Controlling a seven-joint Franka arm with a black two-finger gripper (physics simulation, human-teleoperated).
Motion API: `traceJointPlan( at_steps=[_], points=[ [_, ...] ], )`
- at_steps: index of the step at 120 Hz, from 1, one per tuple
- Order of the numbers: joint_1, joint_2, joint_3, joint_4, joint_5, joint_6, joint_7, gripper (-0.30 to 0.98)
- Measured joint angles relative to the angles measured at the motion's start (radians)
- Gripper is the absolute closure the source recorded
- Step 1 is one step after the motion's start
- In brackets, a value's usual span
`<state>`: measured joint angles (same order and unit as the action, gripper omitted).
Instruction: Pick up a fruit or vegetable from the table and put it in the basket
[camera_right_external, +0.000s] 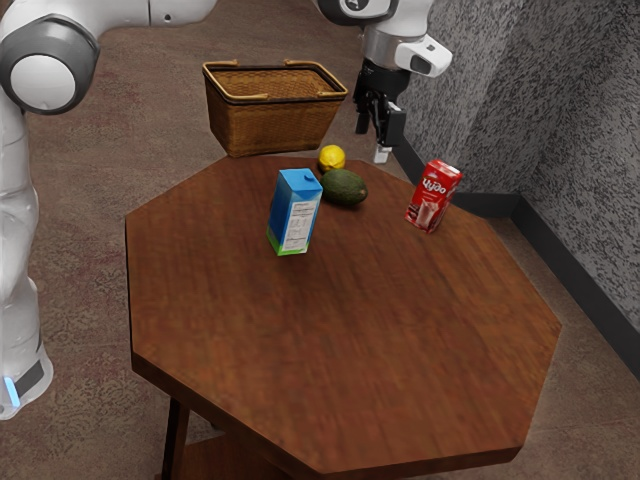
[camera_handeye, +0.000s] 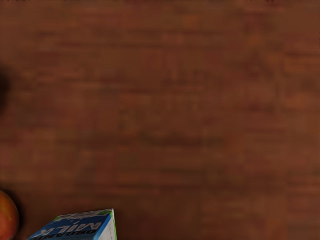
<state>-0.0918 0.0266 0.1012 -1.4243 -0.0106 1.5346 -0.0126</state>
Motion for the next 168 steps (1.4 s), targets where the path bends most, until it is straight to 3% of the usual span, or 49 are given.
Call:
traceJointPlan(
  at_steps=[31,47,55,72,104,168],
  points=[
    [-0.005,-0.001,0.005,0.027,-0.003,-0.005,0.0,0.0],
    [-0.069,0.019,0.098,0.042,0.001,-0.017,0.007,0.0],
    [-0.021,0.049,0.112,0.051,0.001,-0.016,0.015,0.0],
    [0.184,0.122,0.12,0.085,-0.002,-0.001,0.036,0.0],
    [0.2,0.172,0.119,0.118,-0.004,0.033,0.078,0.0],
    [0.24,0.314,0.115,0.069,-0.061,0.222,0.541,0.0]
  ],
)
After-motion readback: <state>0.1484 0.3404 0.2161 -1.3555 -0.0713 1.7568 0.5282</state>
